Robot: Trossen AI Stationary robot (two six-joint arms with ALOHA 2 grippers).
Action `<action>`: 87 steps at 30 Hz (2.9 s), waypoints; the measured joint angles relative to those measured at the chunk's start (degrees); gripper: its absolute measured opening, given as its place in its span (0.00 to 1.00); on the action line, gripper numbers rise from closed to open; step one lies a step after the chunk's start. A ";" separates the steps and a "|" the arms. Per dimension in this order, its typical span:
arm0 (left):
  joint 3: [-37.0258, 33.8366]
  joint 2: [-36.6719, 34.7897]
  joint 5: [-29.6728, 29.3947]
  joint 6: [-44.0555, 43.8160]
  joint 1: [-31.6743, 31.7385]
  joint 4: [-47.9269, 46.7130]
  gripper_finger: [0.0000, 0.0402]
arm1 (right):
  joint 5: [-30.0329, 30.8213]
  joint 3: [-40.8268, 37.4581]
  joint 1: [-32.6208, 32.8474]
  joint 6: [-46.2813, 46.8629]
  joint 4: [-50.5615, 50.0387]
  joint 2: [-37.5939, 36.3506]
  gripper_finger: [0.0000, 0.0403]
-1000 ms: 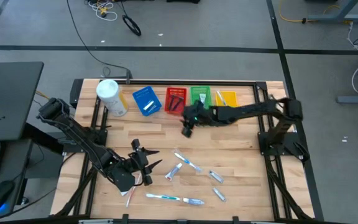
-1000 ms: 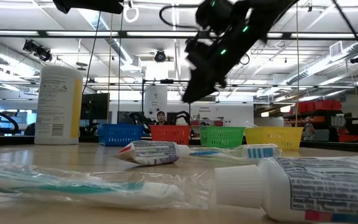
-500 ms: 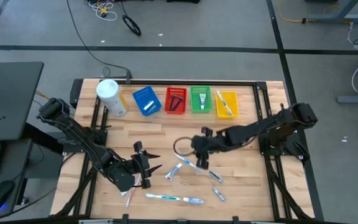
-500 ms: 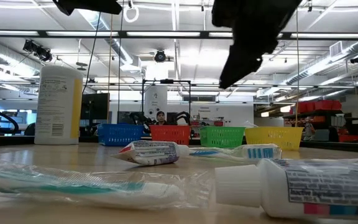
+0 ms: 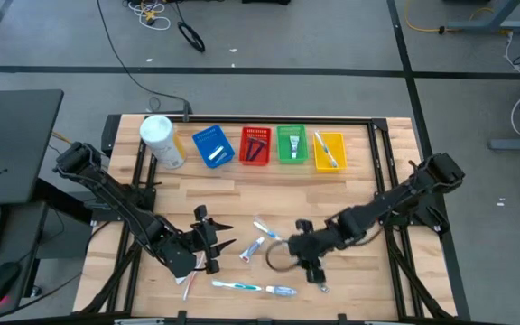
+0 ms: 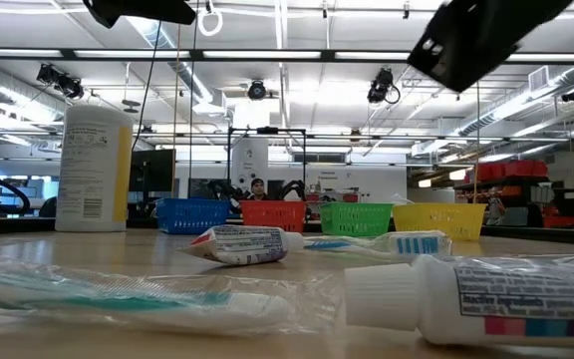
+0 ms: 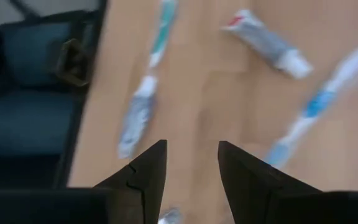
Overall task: Pick & Place Travel size toiletries
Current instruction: Put the white toothpaste into the green basket
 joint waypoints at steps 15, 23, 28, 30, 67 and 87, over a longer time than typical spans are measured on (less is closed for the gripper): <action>0.00 0.00 0.08 -6.92 0.00 -0.05 0.44 | 5.13 -0.02 12.12 -0.20 15.84 13.63 0.38; 0.00 0.00 0.20 -11.07 -0.02 -0.04 0.44 | 13.44 -0.04 15.26 -0.21 17.78 16.76 0.38; 0.00 0.00 0.27 -11.52 -0.02 -0.04 0.44 | 16.10 -0.04 15.70 -0.19 17.79 16.76 0.38; 0.00 0.00 0.27 -11.52 -0.02 -0.06 0.44 | 16.13 -0.04 15.70 0.60 17.83 16.76 0.38; -0.02 0.00 0.24 -11.02 -0.02 -0.06 0.44 | 14.10 -0.04 14.60 3.72 16.78 19.39 0.11; -0.02 0.00 0.00 -10.88 -0.02 -0.06 0.44 | 20.98 -0.04 14.04 -0.25 13.20 15.67 0.00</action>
